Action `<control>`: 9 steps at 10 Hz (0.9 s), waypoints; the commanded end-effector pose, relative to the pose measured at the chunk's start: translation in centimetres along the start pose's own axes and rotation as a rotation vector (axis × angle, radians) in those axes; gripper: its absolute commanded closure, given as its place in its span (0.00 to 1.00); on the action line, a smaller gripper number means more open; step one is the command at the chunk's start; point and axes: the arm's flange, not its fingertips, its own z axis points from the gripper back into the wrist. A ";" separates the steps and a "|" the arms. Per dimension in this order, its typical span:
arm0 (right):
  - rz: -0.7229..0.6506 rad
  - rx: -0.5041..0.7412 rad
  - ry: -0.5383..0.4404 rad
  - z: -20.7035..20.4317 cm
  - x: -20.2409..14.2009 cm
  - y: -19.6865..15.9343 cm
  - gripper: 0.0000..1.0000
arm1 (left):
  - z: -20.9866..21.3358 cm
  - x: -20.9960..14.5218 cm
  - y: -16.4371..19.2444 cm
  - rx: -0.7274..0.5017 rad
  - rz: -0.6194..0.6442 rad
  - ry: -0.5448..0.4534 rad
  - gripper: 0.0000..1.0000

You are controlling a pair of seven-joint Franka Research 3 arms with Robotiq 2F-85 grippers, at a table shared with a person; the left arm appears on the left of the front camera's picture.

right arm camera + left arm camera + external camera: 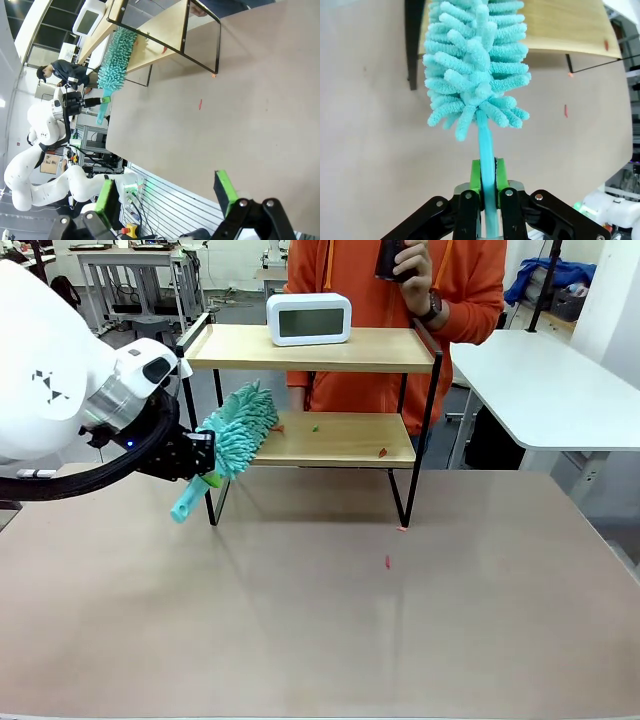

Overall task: Clean the shelf.
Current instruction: Clean the remaining tier of the Shelf with the Duster once objects are removed.

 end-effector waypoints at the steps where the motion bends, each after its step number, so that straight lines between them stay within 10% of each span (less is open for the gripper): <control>1: 0.022 0.018 -0.012 0.0 0.2 0.1 0.00 | -0.1 0.9 -1.0 -0.045 0.004 0.019 0.88; 9: 0.022 0.018 -0.012 0.0 0.2 0.1 0.00 | -1.9 0.3 -5.7 -0.201 -0.194 0.234 0.88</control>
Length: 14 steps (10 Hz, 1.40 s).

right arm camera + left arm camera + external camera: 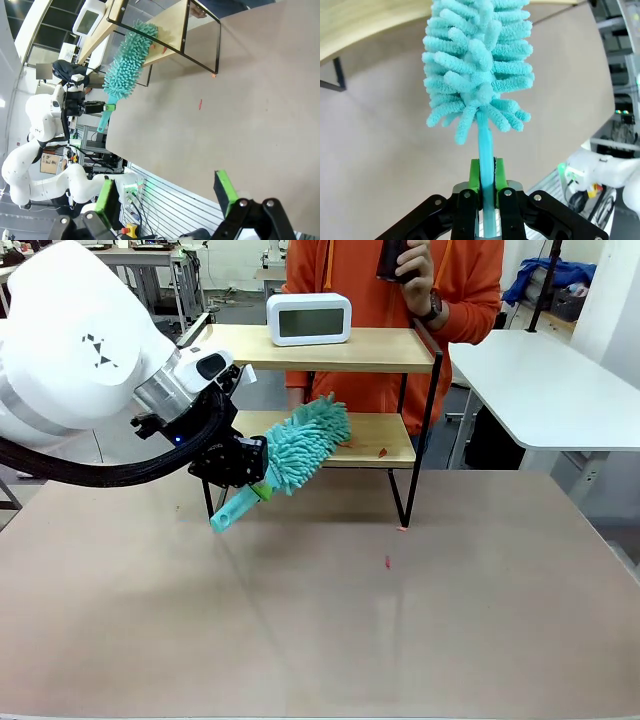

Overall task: Clean the shelf.
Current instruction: Clean the remaining tier of the Shelf with the Duster once objects are removed.

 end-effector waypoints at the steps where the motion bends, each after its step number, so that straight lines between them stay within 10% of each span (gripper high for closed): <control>1: 0.022 0.018 -0.012 0.0 0.2 0.1 0.00 | 0.5 -0.3 -0.2 -0.082 -0.067 0.082 0.88; 6: 0.022 0.018 -0.012 0.0 0.2 0.1 0.00 | 3.0 -3.3 -1.4 -0.261 -0.261 0.378 0.88; 11: 0.022 0.018 -0.012 0.0 0.2 0.1 0.00 | 7.7 -4.2 0.7 -0.337 -0.220 0.342 0.88; 14: 0.022 0.018 -0.012 0.0 0.2 0.1 0.00 | 17.8 -8.0 7.1 -0.373 -0.291 0.402 0.88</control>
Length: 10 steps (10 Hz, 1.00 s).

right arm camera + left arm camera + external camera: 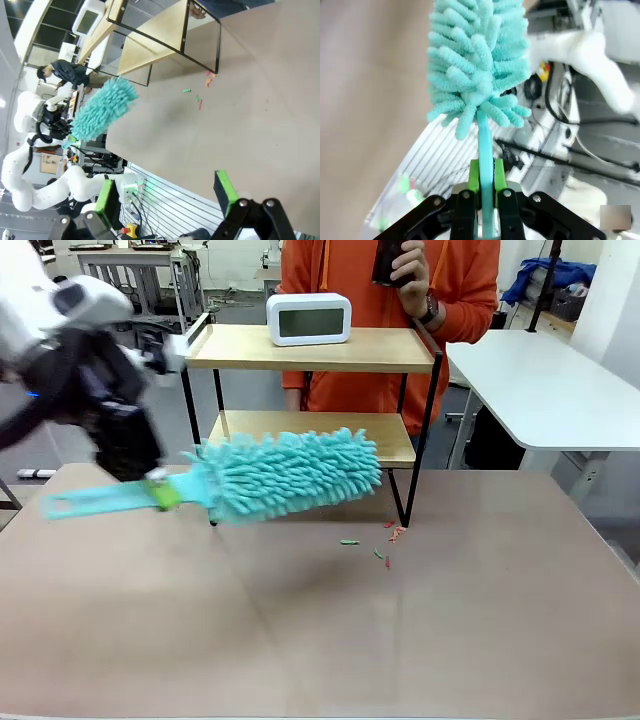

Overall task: Clean the shelf.
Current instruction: Clean the remaining tier of the Shelf with the Duster once objects are removed.

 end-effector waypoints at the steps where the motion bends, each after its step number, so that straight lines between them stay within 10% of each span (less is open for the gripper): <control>1: 0.022 0.018 -0.012 0.0 0.2 0.1 0.00 | 7.7 -8.1 1.3 -0.017 -0.078 -0.047 0.88; 6: 0.022 0.018 -0.012 0.0 0.2 0.1 0.00 | 16.8 -22.8 8.2 -0.093 0.227 -0.813 0.88; 10: 0.022 0.018 -0.012 0.0 0.2 0.1 0.00 | 16.6 -20.4 14.9 0.007 0.662 -0.948 0.88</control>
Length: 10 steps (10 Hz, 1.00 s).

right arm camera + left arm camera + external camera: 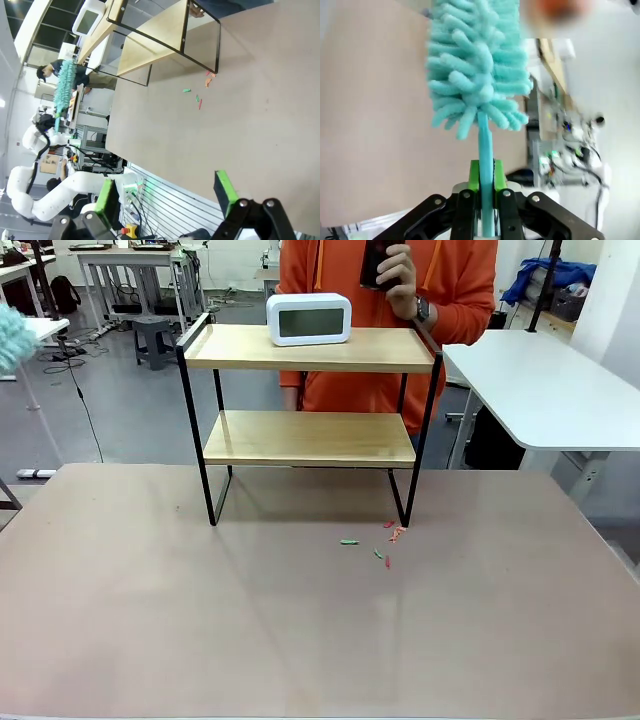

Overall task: Clean the shelf.
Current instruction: Clean the remaining tier of the Shelf with the Duster once objects are removed, then hand the Duster back to the human.

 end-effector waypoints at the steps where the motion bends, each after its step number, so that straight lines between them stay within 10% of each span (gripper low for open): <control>1: 0.022 0.019 -0.013 0.0 0.2 0.1 0.00 | 2.2 -1.3 -0.8 -0.082 -0.064 0.043 0.88; 10: 0.022 0.019 -0.013 0.0 0.2 0.1 0.00 | 2.2 -1.3 -0.8 -0.082 -0.064 0.043 0.88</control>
